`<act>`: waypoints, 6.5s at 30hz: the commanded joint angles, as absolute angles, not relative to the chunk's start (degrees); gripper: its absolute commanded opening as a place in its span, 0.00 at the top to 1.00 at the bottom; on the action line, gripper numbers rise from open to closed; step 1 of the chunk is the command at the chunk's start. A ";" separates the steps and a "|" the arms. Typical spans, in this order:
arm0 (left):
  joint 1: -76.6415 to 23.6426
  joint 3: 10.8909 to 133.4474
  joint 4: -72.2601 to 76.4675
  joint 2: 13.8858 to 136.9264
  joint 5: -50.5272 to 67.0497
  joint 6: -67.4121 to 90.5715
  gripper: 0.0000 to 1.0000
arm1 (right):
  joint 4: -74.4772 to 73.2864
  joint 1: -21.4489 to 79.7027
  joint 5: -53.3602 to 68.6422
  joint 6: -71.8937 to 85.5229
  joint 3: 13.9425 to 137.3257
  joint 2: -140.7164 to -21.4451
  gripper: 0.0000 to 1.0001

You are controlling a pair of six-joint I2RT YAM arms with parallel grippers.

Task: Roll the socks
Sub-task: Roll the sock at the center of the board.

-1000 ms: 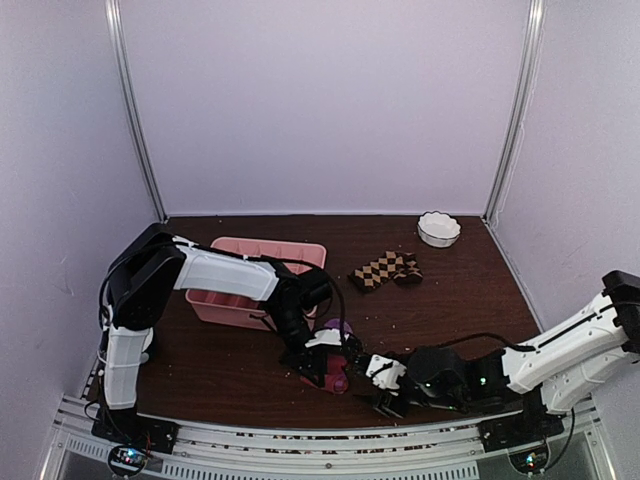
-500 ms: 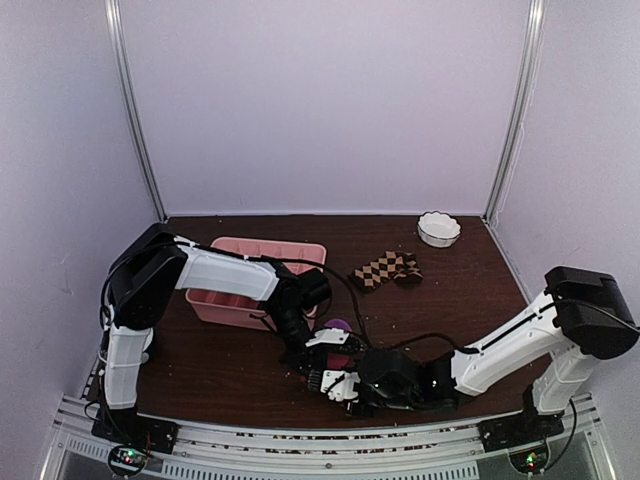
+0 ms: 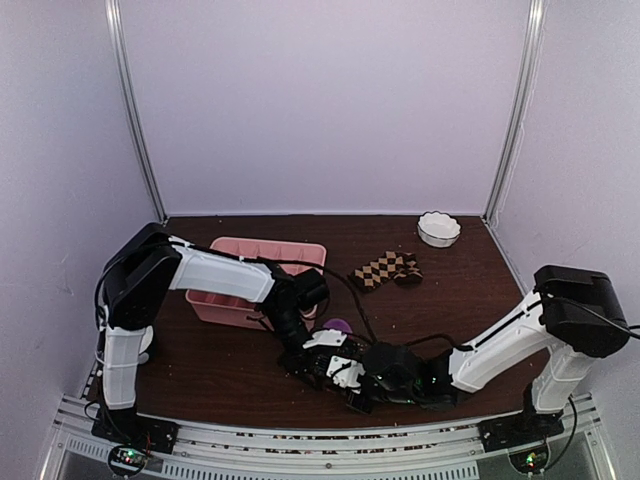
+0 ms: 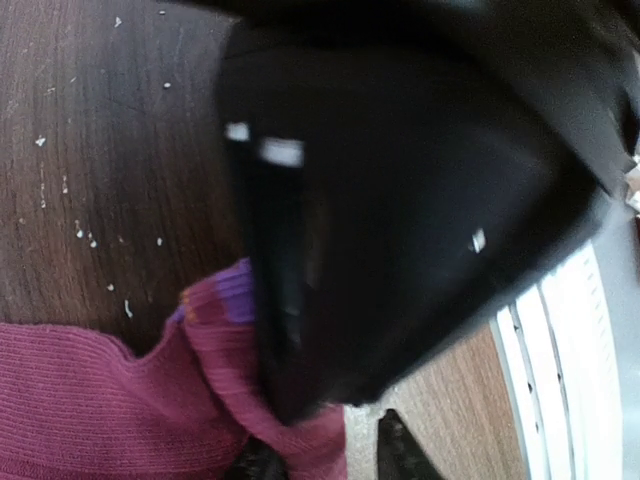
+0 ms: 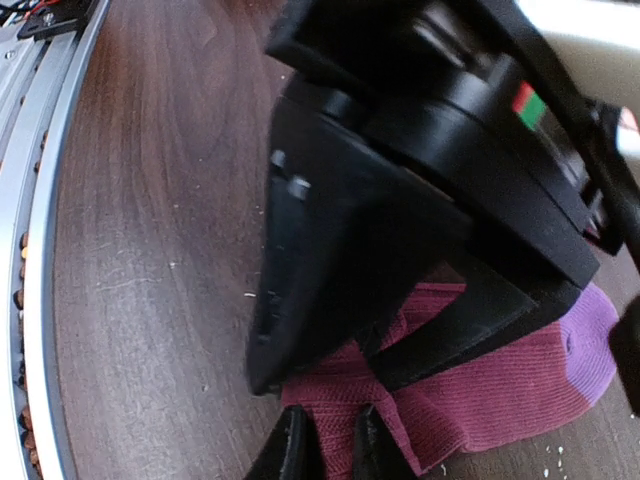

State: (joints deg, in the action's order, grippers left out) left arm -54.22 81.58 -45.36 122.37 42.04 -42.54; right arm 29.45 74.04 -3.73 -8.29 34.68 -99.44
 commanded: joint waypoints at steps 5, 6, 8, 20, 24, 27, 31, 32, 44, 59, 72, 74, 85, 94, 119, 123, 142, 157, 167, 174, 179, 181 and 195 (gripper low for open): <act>-55.01 74.67 -38.92 119.28 26.00 -43.39 0.50 | 29.41 68.74 5.73 7.96 29.73 -105.60 0.90; -55.02 74.02 -37.76 117.73 24.84 -43.14 0.49 | 30.12 68.71 6.71 9.16 29.30 -106.11 0.91; -55.02 72.23 -34.30 114.78 22.35 -42.58 0.47 | 30.68 68.65 8.25 11.49 28.95 -107.27 0.93; -57.81 62.11 -28.72 103.16 23.54 -46.54 0.49 | 32.65 65.05 13.09 21.61 26.55 -109.98 0.99; -60.49 60.13 -26.49 103.10 23.08 -46.57 0.49 | 32.25 63.60 16.13 23.94 28.68 -110.21 1.00; -61.14 60.40 -25.98 103.12 22.17 -46.80 0.49 | 30.33 62.85 18.16 25.41 31.29 -110.57 1.00; -61.09 60.47 -25.84 101.72 21.08 -46.69 0.49 | 28.16 62.07 20.13 27.40 34.16 -111.22 1.00; -61.04 60.63 -25.73 101.35 20.58 -45.82 0.48 | 27.59 61.95 20.20 27.86 34.69 -111.45 1.00; -53.96 60.31 -30.29 95.83 28.40 -42.02 0.53 | 29.76 59.35 21.18 37.65 33.38 -114.93 1.00; -58.14 58.31 -29.68 94.87 25.66 -45.14 0.53 | 35.42 58.42 21.95 46.69 30.21 -114.99 1.00; -59.74 57.45 -14.75 99.09 10.86 -48.39 0.50 | 36.84 57.06 32.23 55.58 29.85 -116.98 1.00; -60.11 58.02 -15.60 100.27 11.19 -48.61 0.51 | 36.74 56.77 32.62 55.83 30.08 -117.07 1.00; -62.59 55.03 -13.51 100.20 11.56 -49.64 0.54 | 39.20 54.89 34.22 58.16 29.18 -117.29 1.00; -62.45 58.39 -14.95 105.69 8.48 -48.98 0.56 | 42.74 54.29 35.57 59.90 27.46 -117.77 1.00; -55.90 73.30 -41.74 118.67 29.90 -45.11 1.00 | 30.46 52.48 13.61 36.74 17.19 -91.60 0.46; -55.73 73.92 -43.99 119.25 31.84 -45.85 1.00 | 25.97 54.56 1.51 32.95 14.02 -79.49 0.44; -53.00 75.12 -46.72 122.52 39.38 -45.70 1.00 | 24.98 75.48 -16.49 -0.59 14.54 -69.48 0.07; -52.77 75.66 -47.29 122.96 38.85 -46.02 1.00 | 24.91 83.60 -16.23 -21.22 33.38 -93.71 0.17; -52.73 76.46 -49.22 123.53 40.15 -47.95 1.00 | 26.40 83.42 -22.01 -24.26 36.75 -101.48 0.49; -52.73 77.48 -50.49 124.02 40.31 -49.00 1.00 | 27.37 82.66 -22.60 -23.80 37.33 -102.01 0.78; -52.69 77.63 -49.50 123.46 38.94 -48.42 0.76 | 24.39 82.55 -20.39 -21.22 37.68 -100.89 0.95; -52.73 77.28 -48.29 122.70 38.39 -47.97 0.69 | 22.78 82.53 -18.88 -19.26 37.44 -100.20 0.98; -49.75 75.42 -44.00 108.52 38.45 -44.33 0.33 | 11.33 80.12 -4.22 -2.77 36.73 -98.92 1.00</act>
